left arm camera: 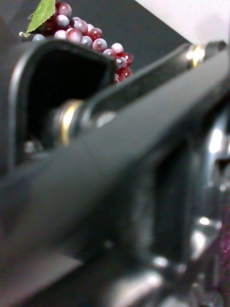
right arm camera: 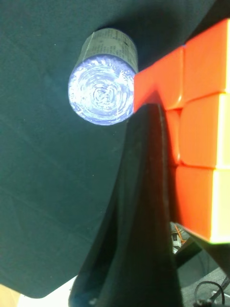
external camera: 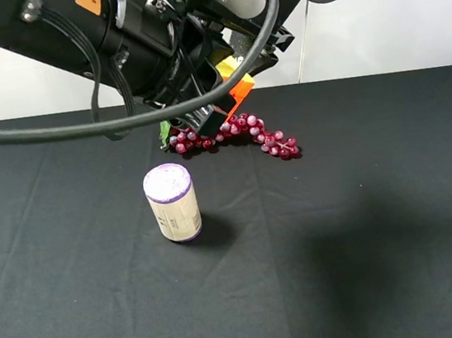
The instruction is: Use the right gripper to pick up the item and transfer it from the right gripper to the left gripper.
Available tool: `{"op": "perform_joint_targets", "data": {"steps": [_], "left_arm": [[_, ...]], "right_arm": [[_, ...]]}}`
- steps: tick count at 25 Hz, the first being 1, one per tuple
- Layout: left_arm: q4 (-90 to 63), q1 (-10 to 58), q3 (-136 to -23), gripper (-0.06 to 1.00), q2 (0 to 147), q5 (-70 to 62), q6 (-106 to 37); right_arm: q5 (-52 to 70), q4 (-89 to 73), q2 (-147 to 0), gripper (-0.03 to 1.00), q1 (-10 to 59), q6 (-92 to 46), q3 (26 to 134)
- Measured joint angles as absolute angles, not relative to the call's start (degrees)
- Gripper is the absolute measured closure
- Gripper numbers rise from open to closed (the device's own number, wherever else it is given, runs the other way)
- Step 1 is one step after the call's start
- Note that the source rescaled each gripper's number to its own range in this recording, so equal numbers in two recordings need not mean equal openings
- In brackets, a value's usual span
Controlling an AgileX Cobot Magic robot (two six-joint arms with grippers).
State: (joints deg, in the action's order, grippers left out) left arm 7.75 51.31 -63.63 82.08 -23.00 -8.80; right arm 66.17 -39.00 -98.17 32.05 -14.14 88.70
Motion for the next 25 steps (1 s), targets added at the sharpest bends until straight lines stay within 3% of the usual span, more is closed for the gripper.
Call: {"op": "perform_joint_targets", "data": {"steps": [7, 8, 10, 12, 15, 25], "left_arm": [[7.7, 51.3, -63.6, 0.93, 82.1, -23.1, -8.8], [7.7, 51.3, -63.6, 0.93, 82.1, -23.1, -8.8], [7.6, 51.3, -63.6, 0.93, 82.1, -23.6, -8.8], [7.6, 51.3, -63.6, 0.93, 82.1, -24.4, -8.8], [7.6, 51.3, -63.6, 0.93, 82.3, -24.6, -8.8], [7.6, 51.3, -63.6, 0.94, 81.4, -22.8, -8.9]], "right_arm": [[66.2, -38.9, -98.2, 0.94, 32.1, -14.1, 88.7], [66.0, -38.5, -98.2, 0.77, 32.1, -14.0, 88.7], [65.9, -35.5, -98.2, 0.30, 32.1, -13.2, 88.7], [65.7, -33.9, -98.1, 0.09, 32.1, -12.9, 88.7], [65.8, -33.2, -98.1, 0.00, 32.1, -12.7, 88.7], [71.0, -31.0, -98.2, -0.03, 30.2, -13.1, 96.7]]}}
